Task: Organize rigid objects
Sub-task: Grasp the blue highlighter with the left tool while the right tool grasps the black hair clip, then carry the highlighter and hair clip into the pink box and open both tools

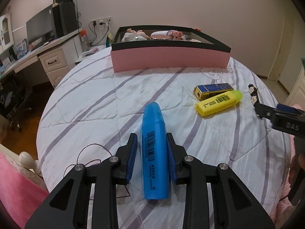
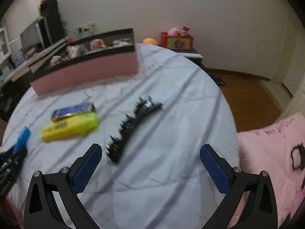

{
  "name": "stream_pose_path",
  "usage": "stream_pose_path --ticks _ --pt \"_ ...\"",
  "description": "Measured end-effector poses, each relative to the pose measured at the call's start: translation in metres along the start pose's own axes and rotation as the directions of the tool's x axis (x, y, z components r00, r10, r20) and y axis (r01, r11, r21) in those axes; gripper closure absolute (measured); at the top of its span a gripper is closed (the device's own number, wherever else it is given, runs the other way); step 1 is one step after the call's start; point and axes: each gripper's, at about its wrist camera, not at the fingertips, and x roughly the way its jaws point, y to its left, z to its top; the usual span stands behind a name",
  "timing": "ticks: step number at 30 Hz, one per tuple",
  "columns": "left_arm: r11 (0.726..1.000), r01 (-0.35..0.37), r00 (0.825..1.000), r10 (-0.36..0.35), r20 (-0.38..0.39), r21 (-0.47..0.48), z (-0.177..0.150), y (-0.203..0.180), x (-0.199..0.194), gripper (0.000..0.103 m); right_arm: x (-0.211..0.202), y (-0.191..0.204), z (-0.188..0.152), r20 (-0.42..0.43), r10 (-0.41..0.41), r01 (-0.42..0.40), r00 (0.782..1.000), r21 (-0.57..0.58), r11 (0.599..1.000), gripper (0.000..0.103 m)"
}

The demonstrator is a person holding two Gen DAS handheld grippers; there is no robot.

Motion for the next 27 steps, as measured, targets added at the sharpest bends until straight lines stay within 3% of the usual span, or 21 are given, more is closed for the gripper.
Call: stream_pose_path --ticks 3,5,6,7,9,10,13,22,27 --pt "1.000 0.006 1.000 -0.006 0.000 -0.010 0.001 0.001 0.001 0.071 0.015 0.014 0.011 -0.024 0.015 -0.016 1.000 -0.044 0.999 0.002" --pt "1.000 0.006 1.000 -0.006 0.003 -0.009 0.000 0.001 0.000 0.071 0.024 0.022 0.015 -0.053 -0.007 0.002 0.999 -0.086 0.996 0.013" --pt "1.000 0.007 1.000 -0.007 0.006 -0.010 0.000 0.002 0.001 0.071 0.022 0.023 0.015 -0.043 0.000 -0.004 0.999 -0.094 0.996 0.023" --pt "1.000 0.010 1.000 -0.010 0.010 -0.009 -0.001 0.002 0.000 0.071 0.022 0.024 0.017 -0.036 0.003 -0.007 0.999 -0.108 0.994 0.043" --pt "1.000 0.011 1.000 -0.011 0.019 -0.003 -0.002 0.002 0.000 0.073 0.021 0.021 0.017 -0.033 0.028 -0.032 0.999 -0.116 0.993 0.053" --pt "1.000 0.015 1.000 -0.015 0.022 0.003 -0.002 0.001 0.000 0.076 0.019 0.019 0.017 -0.024 0.048 -0.051 0.999 -0.116 0.992 0.066" --pt "1.000 0.018 0.999 -0.019 0.031 0.011 -0.003 0.000 -0.001 0.079 0.017 0.009 0.014 -0.012 0.084 -0.085 0.996 -0.101 0.991 0.084" --pt "0.997 0.073 0.996 -0.072 0.052 -0.009 0.002 0.004 -0.006 0.079 0.003 -0.005 0.005 0.061 0.209 -0.207 0.976 -0.049 0.977 0.085" --pt "0.998 0.062 0.993 -0.060 0.105 -0.013 0.008 0.002 -0.019 0.079 -0.018 -0.002 0.008 0.138 0.245 -0.239 0.960 -0.061 0.969 0.085"
